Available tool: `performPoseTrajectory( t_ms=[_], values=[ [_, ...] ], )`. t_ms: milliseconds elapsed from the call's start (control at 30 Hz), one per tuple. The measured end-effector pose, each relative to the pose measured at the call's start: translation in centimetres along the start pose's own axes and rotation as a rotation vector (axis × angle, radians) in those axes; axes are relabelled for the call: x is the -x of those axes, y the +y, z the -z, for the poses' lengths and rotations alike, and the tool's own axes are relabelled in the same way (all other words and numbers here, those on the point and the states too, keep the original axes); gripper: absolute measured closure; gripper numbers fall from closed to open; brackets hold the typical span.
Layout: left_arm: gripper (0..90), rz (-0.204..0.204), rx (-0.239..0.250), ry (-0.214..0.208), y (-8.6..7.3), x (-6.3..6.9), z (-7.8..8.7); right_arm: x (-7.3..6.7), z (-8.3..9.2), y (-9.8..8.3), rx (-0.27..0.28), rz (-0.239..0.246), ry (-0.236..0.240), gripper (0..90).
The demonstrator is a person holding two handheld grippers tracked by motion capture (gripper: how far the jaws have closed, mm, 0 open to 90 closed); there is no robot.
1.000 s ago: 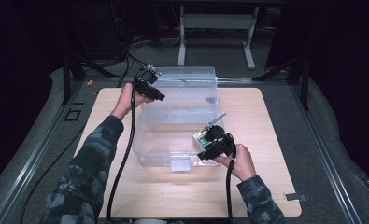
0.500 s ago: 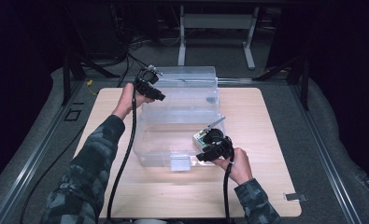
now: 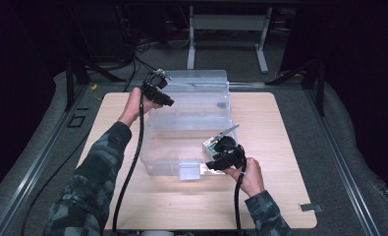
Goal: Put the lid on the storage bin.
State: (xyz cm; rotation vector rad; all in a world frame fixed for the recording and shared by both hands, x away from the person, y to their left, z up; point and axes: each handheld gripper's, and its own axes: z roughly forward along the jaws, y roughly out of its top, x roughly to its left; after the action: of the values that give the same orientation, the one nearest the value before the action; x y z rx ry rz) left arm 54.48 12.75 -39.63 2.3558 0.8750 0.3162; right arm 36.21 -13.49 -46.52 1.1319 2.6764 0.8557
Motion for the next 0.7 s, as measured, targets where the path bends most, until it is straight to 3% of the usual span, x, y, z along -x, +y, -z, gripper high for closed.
performPoseTrajectory(
  t_ms=[100, 267, 300, 367, 467, 700],
  values=[
    [70.7, 0.009, 0.008, -0.022, -0.1, -0.1, 0.2, -0.1, 0.0, -0.1, 0.01, -0.003, -0.006, 56.6],
    [72.9, -0.009, -0.008, -0.023, 0.1, 0.4, 0.4, 0.0, -0.4, -0.2, 0.017, -0.016, 0.013, 54.4],
    [74.1, -0.011, -0.004, -0.053, 0.1, 0.4, 0.5, 0.0, -0.9, -0.3, -0.015, -0.027, -0.006, 54.6],
    [74.8, -0.018, -0.002, -0.041, 0.0, 0.6, 0.5, -0.1, -2.0, -0.4, -0.046, -0.006, -0.032, 50.9],
    [75.2, -0.017, 0.003, -0.037, 0.1, 0.8, 0.6, -0.5, -1.2, -0.4, 0.004, -0.01, -0.037, 53.5],
    [76.3, -0.023, 0.0, -0.028, 0.2, 1.3, 0.9, -0.8, -1.3, -0.6, 0.02, -0.013, -0.061, 52.9]
  ],
)
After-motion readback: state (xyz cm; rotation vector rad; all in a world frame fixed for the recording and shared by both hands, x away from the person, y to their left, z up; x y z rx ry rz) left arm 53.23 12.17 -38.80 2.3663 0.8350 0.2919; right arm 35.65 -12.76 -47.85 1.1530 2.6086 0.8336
